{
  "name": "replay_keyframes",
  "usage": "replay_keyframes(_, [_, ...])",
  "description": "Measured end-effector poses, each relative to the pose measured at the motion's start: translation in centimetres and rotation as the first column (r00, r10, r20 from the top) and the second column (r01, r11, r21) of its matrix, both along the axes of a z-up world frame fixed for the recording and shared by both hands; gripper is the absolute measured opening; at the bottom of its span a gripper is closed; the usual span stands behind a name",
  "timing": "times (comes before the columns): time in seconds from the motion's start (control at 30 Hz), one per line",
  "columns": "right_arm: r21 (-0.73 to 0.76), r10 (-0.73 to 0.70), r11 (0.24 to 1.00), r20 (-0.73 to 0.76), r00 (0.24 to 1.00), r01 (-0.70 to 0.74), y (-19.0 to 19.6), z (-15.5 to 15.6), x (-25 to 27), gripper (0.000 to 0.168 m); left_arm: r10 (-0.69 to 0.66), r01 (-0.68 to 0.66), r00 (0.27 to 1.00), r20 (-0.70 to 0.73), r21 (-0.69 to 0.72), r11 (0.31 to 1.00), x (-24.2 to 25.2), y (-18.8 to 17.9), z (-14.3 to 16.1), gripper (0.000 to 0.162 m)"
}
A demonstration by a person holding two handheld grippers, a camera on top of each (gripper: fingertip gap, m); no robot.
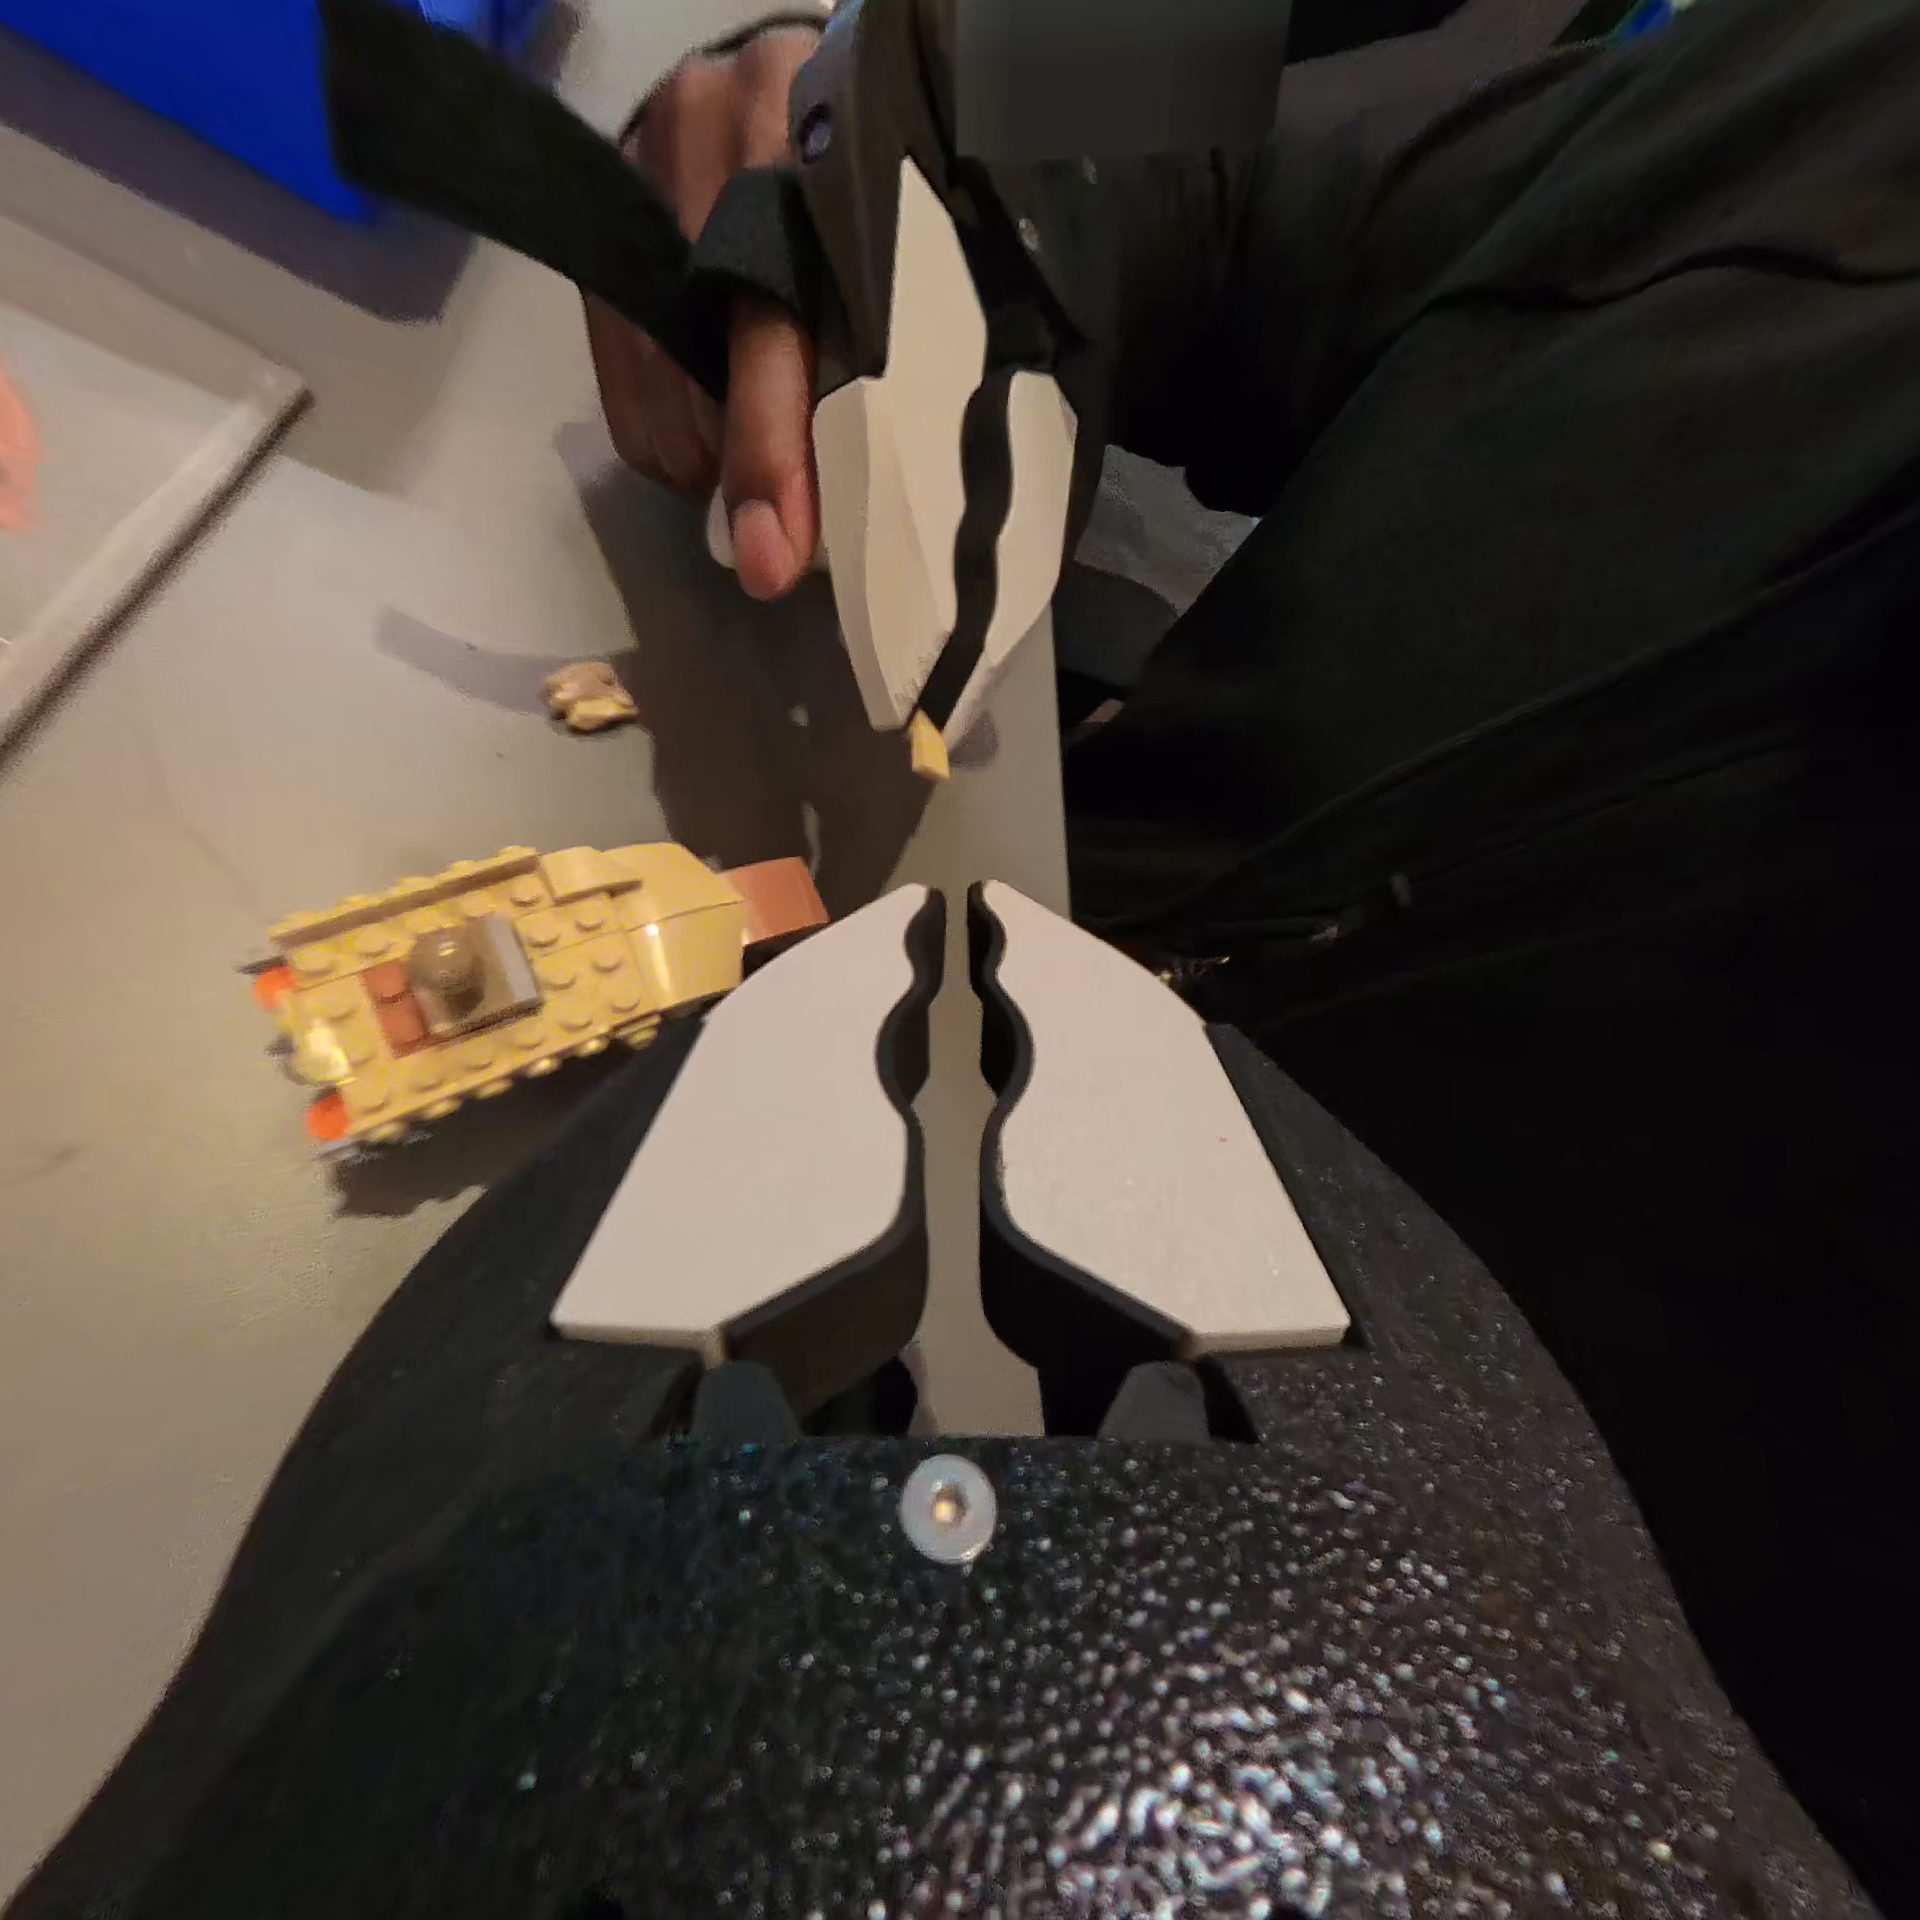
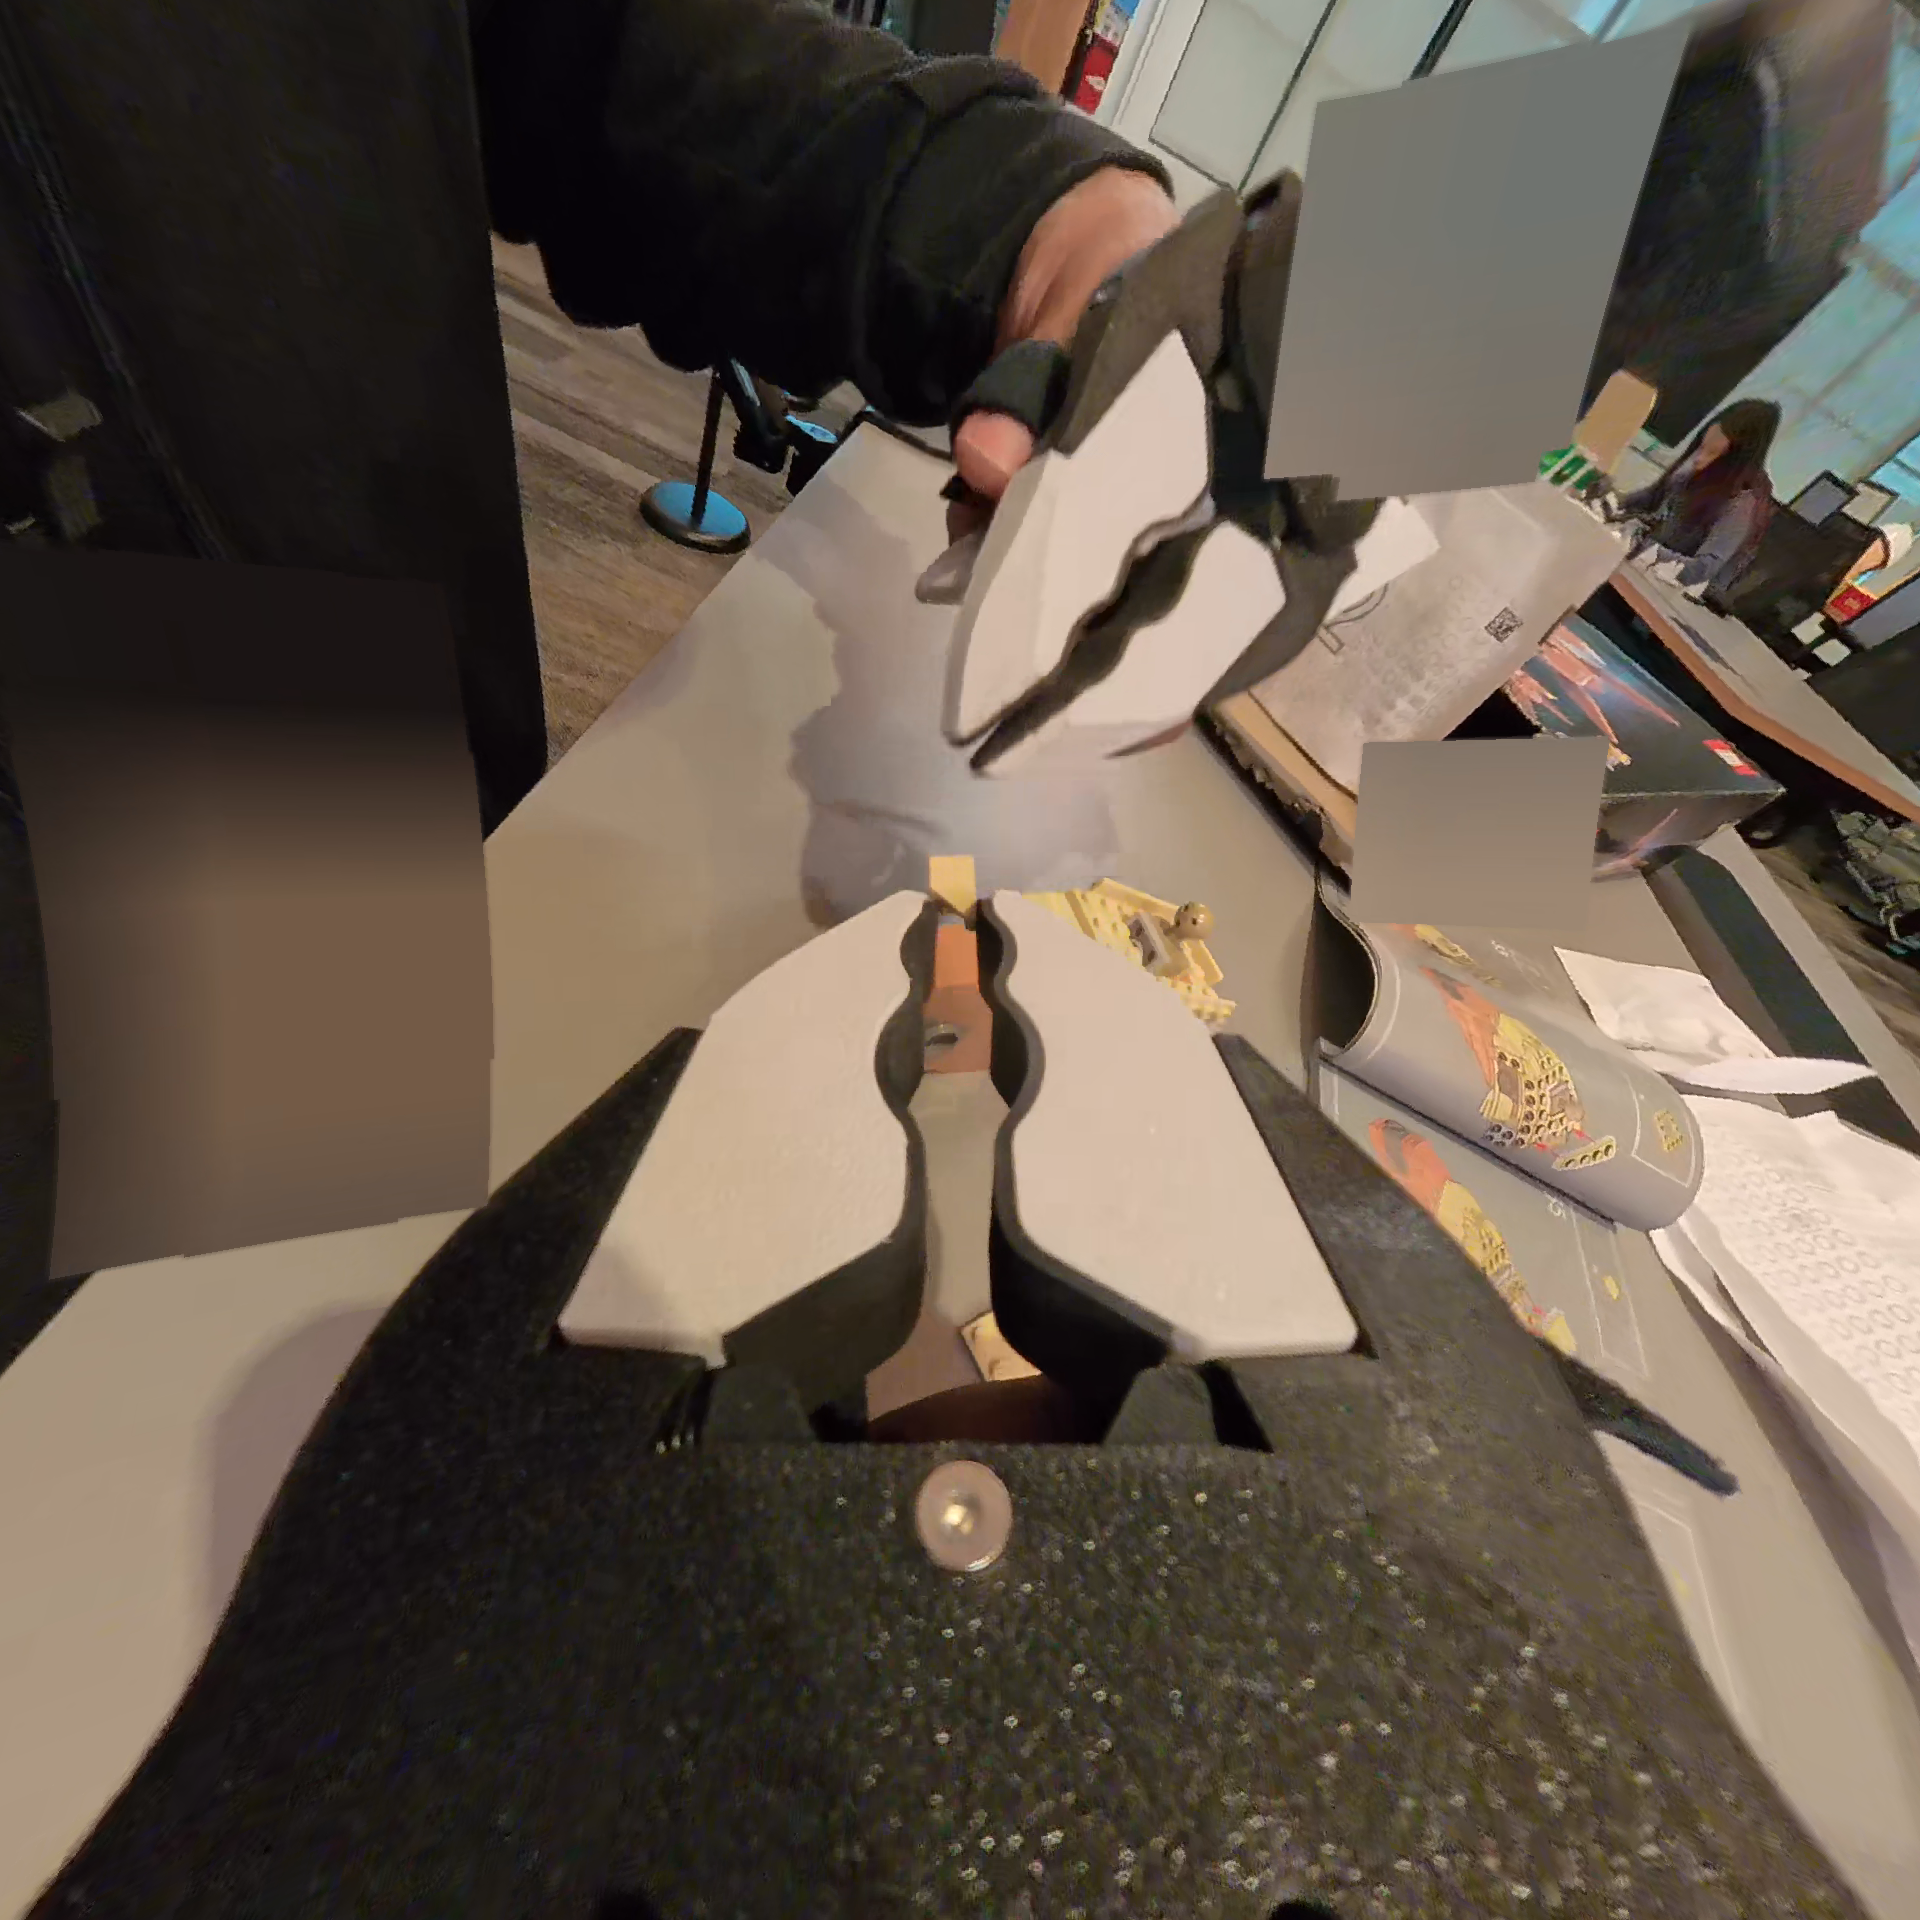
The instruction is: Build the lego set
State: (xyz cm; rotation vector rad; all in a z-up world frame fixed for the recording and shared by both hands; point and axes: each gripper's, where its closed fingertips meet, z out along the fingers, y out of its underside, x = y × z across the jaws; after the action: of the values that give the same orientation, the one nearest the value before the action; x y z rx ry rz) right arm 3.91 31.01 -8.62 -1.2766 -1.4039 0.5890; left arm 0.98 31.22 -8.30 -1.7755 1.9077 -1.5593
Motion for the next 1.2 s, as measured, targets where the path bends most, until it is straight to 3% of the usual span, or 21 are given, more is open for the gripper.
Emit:
replay_keyframes(0.1, [-0.035, -0.009, 0.999, -0.026, 1.0, 0.008, -0.1, 0.0, 0.6, 0.006, -0.022, 0.001, 0.994, 0.106, 0.198, 0.98, -1.7, 1.7, -0.1, 0.016])
replay_keyframes(0.2, [-0.07, -0.015, 0.997, -0.065, 0.998, 0.011, -0.3, 0.1, 1.2, 0.006, -0.109, 0.006, 0.967, 0.23, 0.406, 0.914, -2.8, 3.9, -0.8, 0.039])
replay_keyframes(0.33, [-0.089, -0.006, 0.996, -0.103, 0.995, -0.003, -0.8, 0.7, 1.5, 0.006, -0.117, -0.009, 0.966, 0.229, 0.487, 0.873, -1.9, 8.0, -3.3, 0.055])
replay_keyframes(0.5, [-0.09, -0.016, 0.996, -0.125, 0.992, 0.004, -1.0, 1.0, 1.7, 0.006, -0.271, 0.093, 0.935, 0.229, 0.578, 0.811, 0.0, 8.6, -4.4, 0.054])
replay_keyframes(0.63, [-0.101, -0.016, 0.995, -0.131, 0.991, 0.003, -1.1, 0.8, 1.9, 0.006, -0.432, 0.21, 0.887, 0.163, 0.69, 0.693, 0.4, 7.6, -4.6, 0.056])
replay_keyframes(0.83, [-0.118, -0.006, 0.993, -0.133, 0.991, -0.009, -1.0, 0.6, 1.9, 0.006, -0.502, 0.273, 0.857, 0.114, 0.727, 0.631, 1.2, 8.0, -4.9, 0.068])
replay_keyframes(0.97, [-0.121, -0.012, 0.993, -0.124, 0.992, -0.003, -1.0, 0.5, 1.8, 0.006, -0.551, 0.372, 0.835, 0.003, 0.735, 0.567, 1.4, 7.5, -6.6, 0.078])
replay_keyframes(1.03, [-0.124, -0.019, 0.992, -0.121, 0.993, 0.004, -0.9, 0.5, 1.9, 0.006, -0.565, 0.396, 0.825, -0.022, 0.736, 0.549, 1.6, 7.1, -7.1, 0.073])
replay_keyframes(1.13, [-0.131, -0.039, 0.991, -0.11, 0.993, 0.025, -0.7, 0.3, 2.0, 0.006, -0.559, 0.399, 0.829, -0.022, 0.723, 0.564, 1.7, 6.4, -7.5, 0.05])
replay_keyframes(1.2, [-0.139, -0.064, 0.989, -0.094, 0.994, 0.051, -0.5, 0.1, 2.2, 0.006, -0.537, 0.383, 0.843, -0.014, 0.717, 0.583, 1.7, 5.9, -7.5, 0.049])
